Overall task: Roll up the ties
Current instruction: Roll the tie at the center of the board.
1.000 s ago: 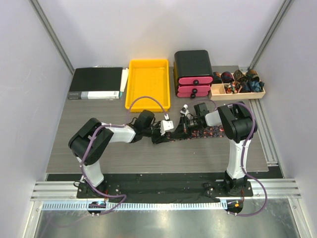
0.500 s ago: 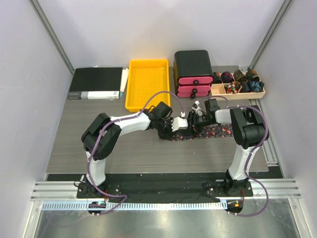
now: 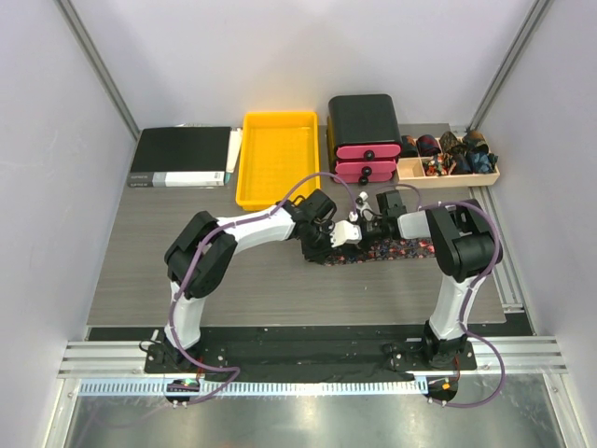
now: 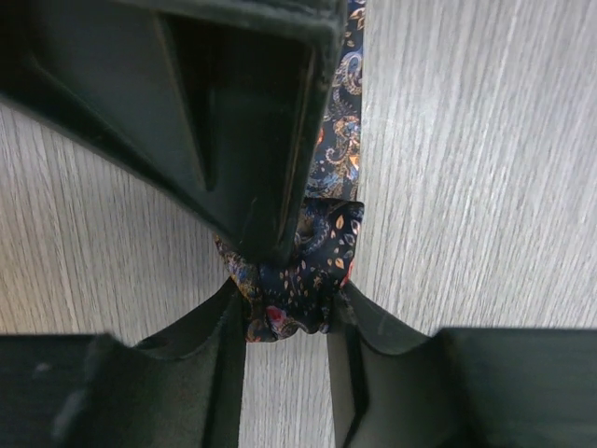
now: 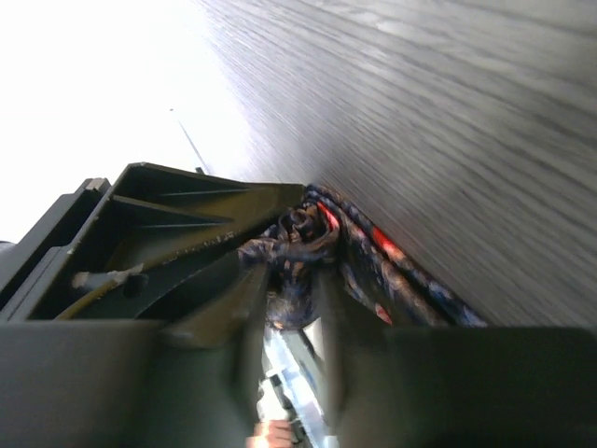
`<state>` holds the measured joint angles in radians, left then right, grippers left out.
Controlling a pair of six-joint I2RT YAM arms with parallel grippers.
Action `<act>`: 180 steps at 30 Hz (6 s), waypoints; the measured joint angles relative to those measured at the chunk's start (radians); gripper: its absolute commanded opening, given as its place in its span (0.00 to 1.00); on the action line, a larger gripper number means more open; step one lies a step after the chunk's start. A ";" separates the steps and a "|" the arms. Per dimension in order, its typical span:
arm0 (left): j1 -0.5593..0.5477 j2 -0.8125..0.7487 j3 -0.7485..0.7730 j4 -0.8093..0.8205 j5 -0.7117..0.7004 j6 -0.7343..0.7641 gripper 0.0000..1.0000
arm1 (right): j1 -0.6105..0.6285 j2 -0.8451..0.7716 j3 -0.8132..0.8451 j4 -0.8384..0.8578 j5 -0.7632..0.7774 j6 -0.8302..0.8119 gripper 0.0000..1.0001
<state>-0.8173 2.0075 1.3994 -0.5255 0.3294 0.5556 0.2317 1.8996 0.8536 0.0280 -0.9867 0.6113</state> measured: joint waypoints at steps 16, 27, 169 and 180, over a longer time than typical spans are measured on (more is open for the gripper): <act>0.103 -0.162 -0.308 0.299 0.154 -0.093 0.81 | -0.029 0.116 0.030 0.019 -0.106 -0.047 0.01; 0.127 -0.136 -0.461 0.806 0.332 -0.360 0.77 | -0.044 0.133 0.035 0.012 -0.131 -0.103 0.01; 0.113 -0.382 -0.621 0.687 0.246 -0.259 1.00 | -0.092 0.123 0.062 -0.257 -0.135 -0.358 0.01; 0.048 -0.199 -0.649 1.036 0.211 -0.280 0.92 | -0.097 0.163 0.124 -0.364 -0.158 -0.452 0.01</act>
<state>-0.7692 1.8088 0.7509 0.5102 0.5400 0.2756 0.1352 2.0624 0.9771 -0.3355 -1.1442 0.1589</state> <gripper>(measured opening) 0.969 0.042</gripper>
